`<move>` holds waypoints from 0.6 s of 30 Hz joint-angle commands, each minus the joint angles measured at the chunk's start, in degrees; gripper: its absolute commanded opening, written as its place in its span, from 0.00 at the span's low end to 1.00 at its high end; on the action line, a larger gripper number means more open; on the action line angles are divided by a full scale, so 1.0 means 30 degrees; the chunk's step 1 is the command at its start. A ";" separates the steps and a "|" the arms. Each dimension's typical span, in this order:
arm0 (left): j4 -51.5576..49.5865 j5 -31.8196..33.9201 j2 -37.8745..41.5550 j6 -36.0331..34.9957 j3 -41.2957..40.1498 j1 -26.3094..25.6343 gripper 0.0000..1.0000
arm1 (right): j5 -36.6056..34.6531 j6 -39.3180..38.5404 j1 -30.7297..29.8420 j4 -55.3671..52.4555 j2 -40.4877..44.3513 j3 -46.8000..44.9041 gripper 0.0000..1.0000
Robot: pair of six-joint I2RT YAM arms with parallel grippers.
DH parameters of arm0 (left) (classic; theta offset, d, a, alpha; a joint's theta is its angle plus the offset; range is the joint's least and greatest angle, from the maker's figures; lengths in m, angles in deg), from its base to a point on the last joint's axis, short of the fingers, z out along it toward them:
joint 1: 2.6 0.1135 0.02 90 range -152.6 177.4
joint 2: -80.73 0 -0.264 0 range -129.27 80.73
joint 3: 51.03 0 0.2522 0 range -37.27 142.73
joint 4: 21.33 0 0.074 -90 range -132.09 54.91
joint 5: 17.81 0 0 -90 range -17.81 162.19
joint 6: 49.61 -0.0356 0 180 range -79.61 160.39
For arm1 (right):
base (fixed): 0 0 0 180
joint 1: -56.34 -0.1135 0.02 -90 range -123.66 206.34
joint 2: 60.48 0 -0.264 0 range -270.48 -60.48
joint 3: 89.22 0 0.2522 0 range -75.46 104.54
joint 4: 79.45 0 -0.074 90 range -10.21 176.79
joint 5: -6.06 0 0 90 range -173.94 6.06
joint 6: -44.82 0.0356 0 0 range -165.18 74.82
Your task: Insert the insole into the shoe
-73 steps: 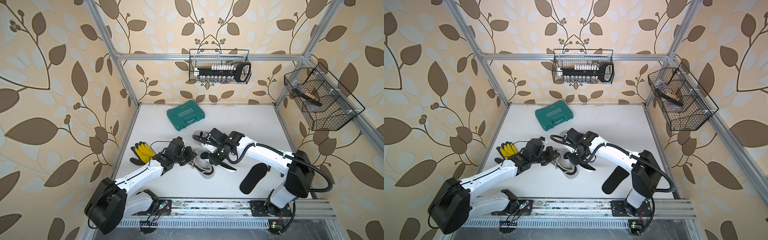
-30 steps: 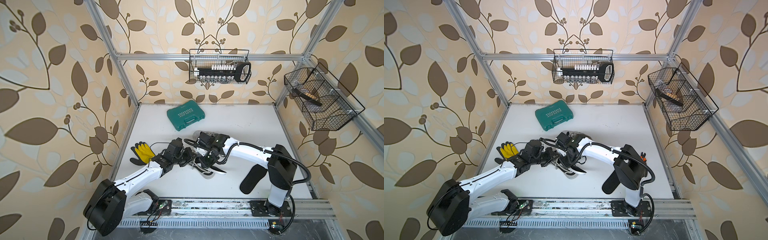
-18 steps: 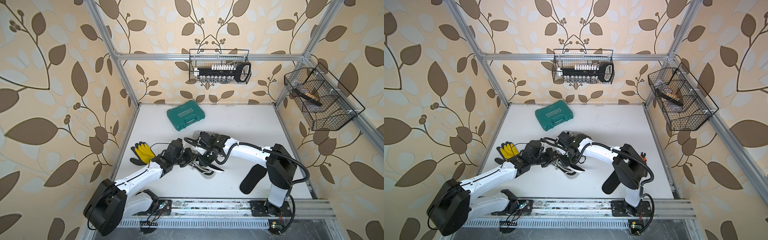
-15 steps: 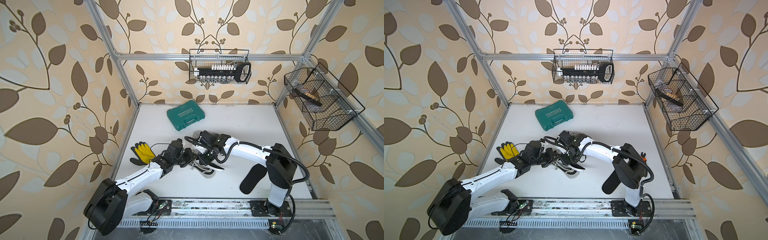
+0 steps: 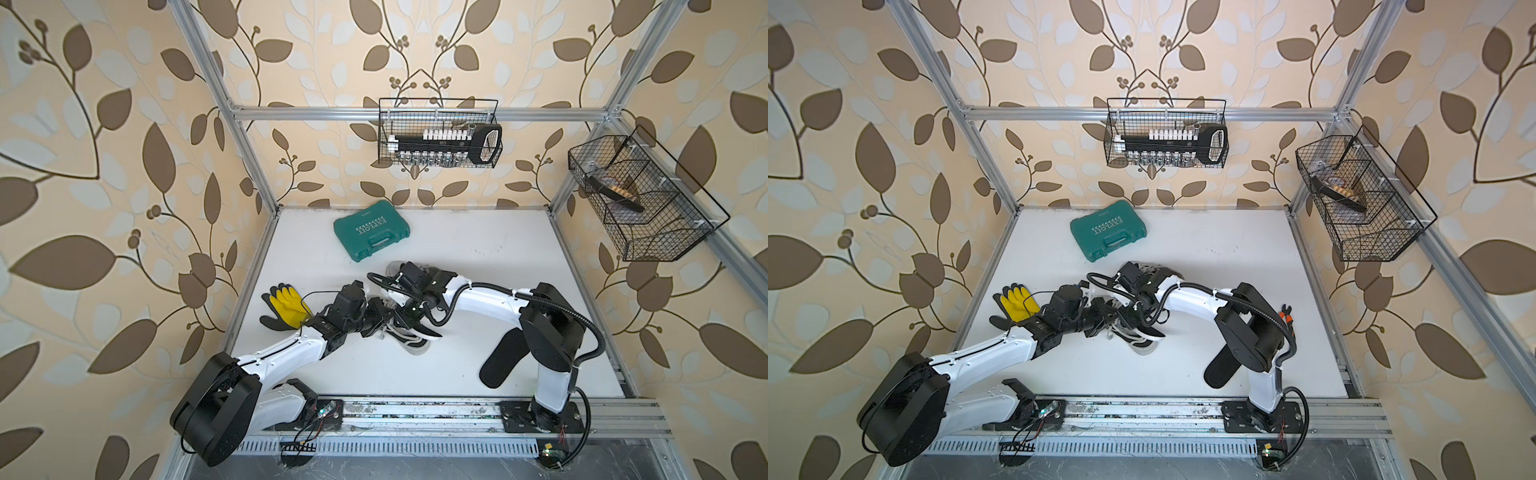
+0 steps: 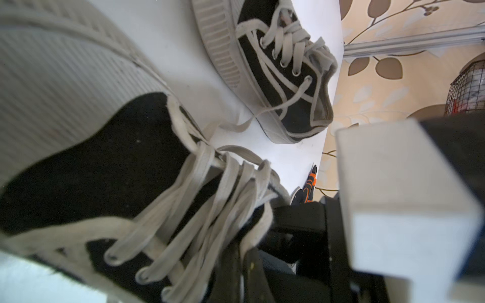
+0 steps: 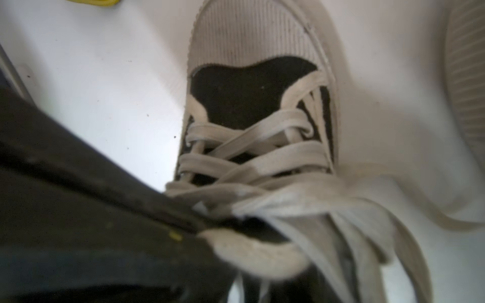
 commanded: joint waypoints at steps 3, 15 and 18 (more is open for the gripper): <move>-0.0284 -0.0127 0.0300 0.0117 0.0012 -0.0021 0.00 | -0.0832 0.0289 0.0003 0.0598 0.1371 -0.0482 0.43; -0.1631 0.1788 0.1814 0.0264 -0.0107 0.0041 0.00 | -0.2343 0.0417 -0.0688 -0.1569 0.4276 -0.1964 0.88; -0.1684 0.1660 0.1805 0.0229 -0.0017 0.0046 0.00 | -0.2948 0.0231 -0.0731 -0.2652 0.4533 -0.1676 0.91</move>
